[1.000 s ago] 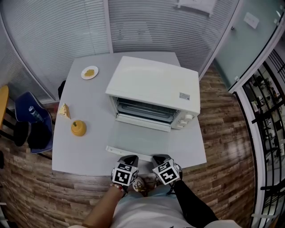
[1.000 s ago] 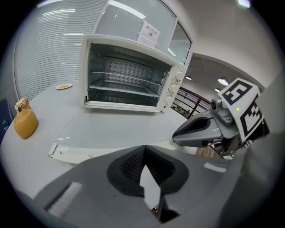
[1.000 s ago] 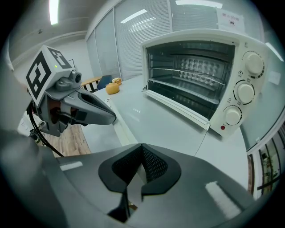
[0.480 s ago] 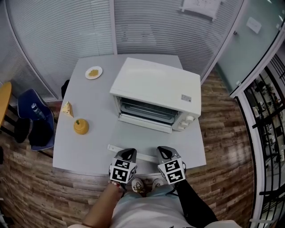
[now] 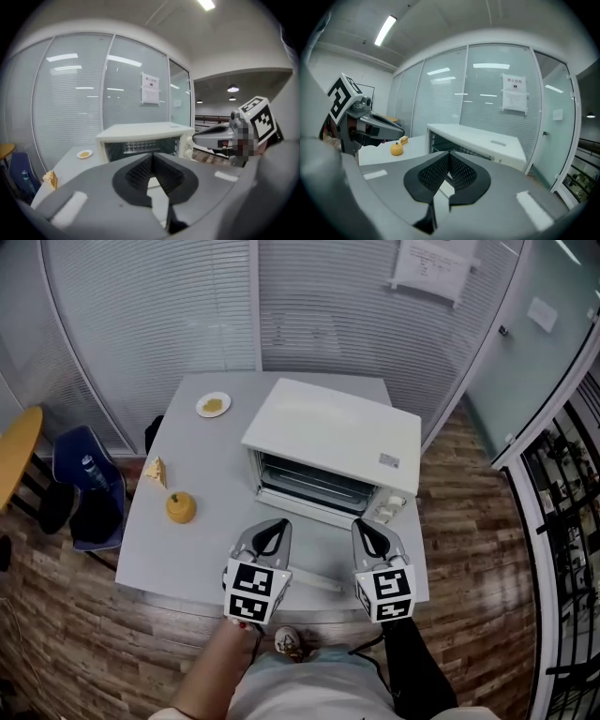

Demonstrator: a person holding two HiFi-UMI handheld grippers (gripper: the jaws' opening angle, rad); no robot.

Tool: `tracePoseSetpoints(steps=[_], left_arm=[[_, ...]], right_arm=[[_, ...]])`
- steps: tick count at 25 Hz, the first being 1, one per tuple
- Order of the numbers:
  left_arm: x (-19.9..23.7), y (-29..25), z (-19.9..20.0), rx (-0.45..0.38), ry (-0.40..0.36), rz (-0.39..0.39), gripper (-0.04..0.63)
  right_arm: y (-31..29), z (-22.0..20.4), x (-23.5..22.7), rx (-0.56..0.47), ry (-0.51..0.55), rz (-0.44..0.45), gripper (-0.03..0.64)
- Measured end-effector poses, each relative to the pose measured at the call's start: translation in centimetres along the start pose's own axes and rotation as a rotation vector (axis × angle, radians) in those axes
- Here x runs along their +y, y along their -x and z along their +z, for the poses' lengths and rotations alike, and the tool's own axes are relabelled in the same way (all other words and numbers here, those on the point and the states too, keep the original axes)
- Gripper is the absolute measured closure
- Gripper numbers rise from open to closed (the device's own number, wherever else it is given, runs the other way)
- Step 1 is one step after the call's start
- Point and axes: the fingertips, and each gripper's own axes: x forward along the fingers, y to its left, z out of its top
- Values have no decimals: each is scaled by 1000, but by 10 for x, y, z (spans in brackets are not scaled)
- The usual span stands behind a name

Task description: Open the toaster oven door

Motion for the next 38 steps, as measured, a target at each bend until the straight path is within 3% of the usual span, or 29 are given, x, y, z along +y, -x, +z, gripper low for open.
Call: tracePoseSetpoints(steps=[5, 10, 21, 38], left_arm=[[-9, 25, 63, -119, -58, 79, 557], [-22, 49, 90, -177, -69, 152, 557], [-71, 87, 86, -205, -60, 242, 557], [-104, 118, 75, -209, -53, 245, 557]], right_arm=[[20, 43, -20, -99, 23, -3, 614], [46, 70, -31, -174, 24, 7, 614], [121, 66, -39, -262, 65, 37, 614], [158, 61, -27, -283, 66, 72, 614]])
